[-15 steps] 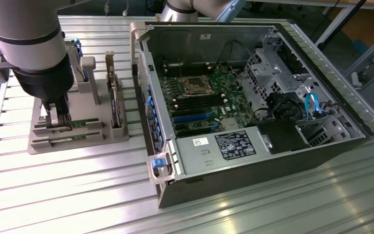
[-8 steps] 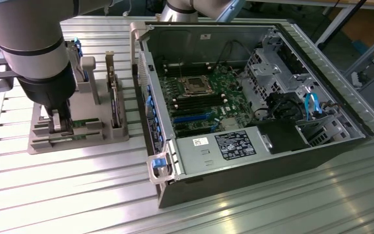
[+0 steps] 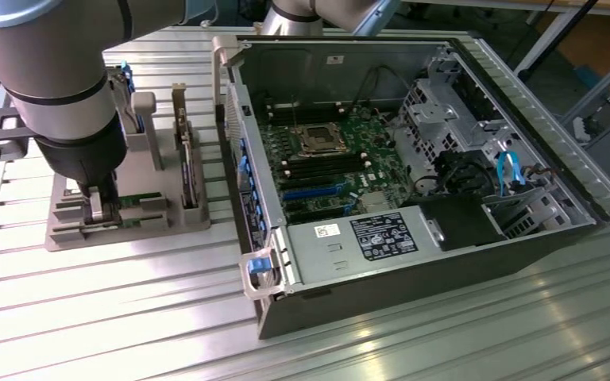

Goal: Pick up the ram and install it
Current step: 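Pick up the ram and move it above insertion slot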

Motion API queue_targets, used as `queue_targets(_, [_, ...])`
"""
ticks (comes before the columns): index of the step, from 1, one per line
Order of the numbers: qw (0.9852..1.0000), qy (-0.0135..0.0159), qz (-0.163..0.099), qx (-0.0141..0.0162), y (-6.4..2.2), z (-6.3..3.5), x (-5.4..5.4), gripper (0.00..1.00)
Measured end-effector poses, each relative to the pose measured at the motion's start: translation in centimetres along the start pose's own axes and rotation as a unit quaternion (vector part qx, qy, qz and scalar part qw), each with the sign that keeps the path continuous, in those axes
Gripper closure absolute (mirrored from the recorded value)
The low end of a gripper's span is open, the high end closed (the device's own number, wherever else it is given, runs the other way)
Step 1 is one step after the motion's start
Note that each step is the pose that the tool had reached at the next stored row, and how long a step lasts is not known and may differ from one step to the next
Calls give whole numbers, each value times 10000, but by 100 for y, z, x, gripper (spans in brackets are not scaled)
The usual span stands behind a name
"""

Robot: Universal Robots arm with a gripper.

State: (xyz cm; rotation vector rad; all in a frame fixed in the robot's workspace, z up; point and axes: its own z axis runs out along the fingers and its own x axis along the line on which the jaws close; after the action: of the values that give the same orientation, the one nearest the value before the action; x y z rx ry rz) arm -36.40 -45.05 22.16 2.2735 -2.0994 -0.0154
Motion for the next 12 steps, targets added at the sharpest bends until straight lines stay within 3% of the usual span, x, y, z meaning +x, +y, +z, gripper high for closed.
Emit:
queue_targets(7, [10000, -1, 0, 2, 3, 6, 43, 70])
queue_targets(12, [10000, -1, 0, 1, 0, 80, 41, 70])
